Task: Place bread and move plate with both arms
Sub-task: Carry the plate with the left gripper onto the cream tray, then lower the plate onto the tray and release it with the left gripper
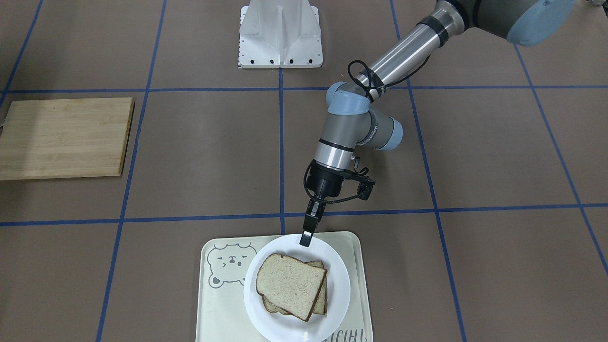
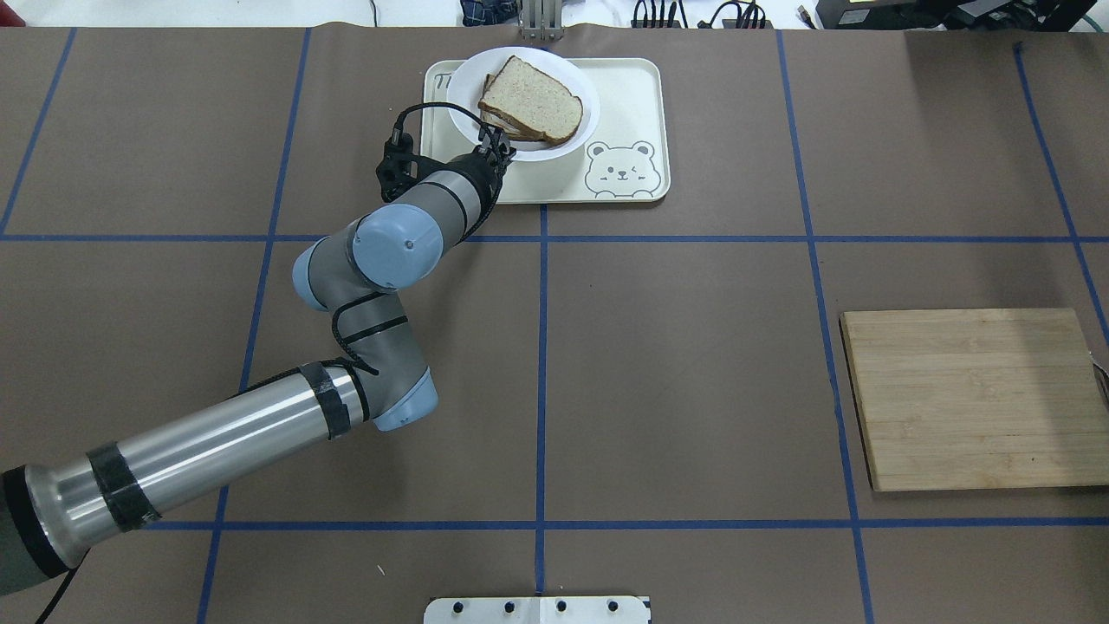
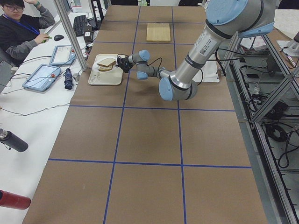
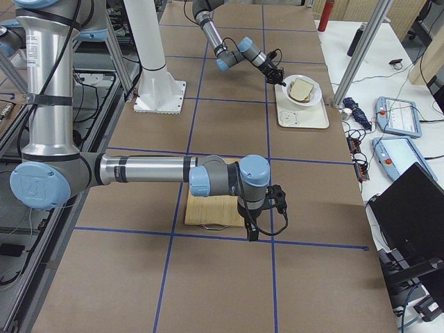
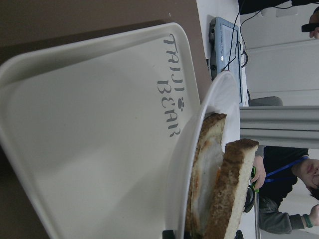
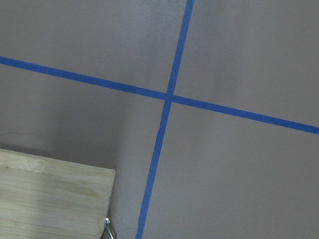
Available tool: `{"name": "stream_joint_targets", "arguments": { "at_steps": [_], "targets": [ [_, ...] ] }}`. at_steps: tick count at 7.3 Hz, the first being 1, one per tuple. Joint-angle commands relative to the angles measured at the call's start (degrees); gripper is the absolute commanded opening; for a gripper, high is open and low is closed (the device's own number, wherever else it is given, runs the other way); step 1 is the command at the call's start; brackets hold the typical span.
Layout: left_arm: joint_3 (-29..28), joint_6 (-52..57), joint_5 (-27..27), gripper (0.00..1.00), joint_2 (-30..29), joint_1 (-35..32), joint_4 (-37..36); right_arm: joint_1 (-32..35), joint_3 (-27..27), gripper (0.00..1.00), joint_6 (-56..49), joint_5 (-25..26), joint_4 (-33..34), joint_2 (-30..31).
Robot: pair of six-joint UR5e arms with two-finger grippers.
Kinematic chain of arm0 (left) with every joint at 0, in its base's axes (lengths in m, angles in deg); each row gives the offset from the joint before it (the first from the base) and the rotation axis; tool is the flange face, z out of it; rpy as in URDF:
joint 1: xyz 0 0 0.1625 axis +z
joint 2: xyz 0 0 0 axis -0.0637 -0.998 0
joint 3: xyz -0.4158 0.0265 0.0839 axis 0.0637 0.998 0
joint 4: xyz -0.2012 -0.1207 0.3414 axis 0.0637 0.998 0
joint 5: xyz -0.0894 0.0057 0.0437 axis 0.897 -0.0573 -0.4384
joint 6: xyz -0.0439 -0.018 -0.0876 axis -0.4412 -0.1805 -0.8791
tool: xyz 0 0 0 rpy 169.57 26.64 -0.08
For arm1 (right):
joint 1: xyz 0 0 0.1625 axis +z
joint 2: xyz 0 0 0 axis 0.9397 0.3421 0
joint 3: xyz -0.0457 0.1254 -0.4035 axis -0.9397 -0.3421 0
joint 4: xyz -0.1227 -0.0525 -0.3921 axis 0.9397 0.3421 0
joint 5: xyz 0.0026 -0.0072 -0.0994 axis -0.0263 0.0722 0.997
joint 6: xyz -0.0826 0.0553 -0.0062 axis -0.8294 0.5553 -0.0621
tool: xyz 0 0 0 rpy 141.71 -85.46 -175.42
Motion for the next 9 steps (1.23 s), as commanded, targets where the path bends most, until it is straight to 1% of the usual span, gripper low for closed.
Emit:
{"name": "stream_joint_targets", "arguments": {
  "at_steps": [1,2,3,4,5,6,7,8,9],
  "targets": [
    [-1.9,0.8,0.5,0.99,-1.3,0.3,-0.3,-0.3,-0.4,1.00,0.1,0.0,0.0,-0.1],
    [-1.5,3.5,0.7,1.00,-1.3,0.4,-0.2,-0.4,-0.4,1.00,0.1,0.0,-0.1,-0.1],
    [0.2,7.1,2.6,1.00,-0.9,0.2,-0.2,-0.4,-0.8,1.00,0.0,0.0,-0.7,-0.3],
    [4.5,12.0,7.8,1.00,0.4,-1.1,-0.2,-0.4,-1.1,1.00,0.0,0.0,-1.3,-0.3],
    [10.1,15.3,13.1,1.00,5.1,-2.1,-0.8,-0.4,-1.1,1.00,0.0,0.0,-1.3,-0.3],
    [15.7,18.5,20.2,1.00,8.8,-3.7,-4.8,-0.4,-1.1,1.00,-0.1,0.0,-1.3,-0.3],
    [22.1,23.3,29.8,1.00,12.0,-6.4,-10.5,-0.4,-1.1,1.00,-0.1,0.0,-1.3,-0.3],
    [28.8,30.7,37.8,1.00,14.9,-9.7,-18.1,-0.4,-1.1,1.00,-0.1,0.0,-1.3,-0.3],
    [35.9,42.5,42.3,1.00,17.8,-12.0,-29.2,-0.4,-1.2,1.00,-0.2,0.0,-1.3,-0.3]
  ]
}}
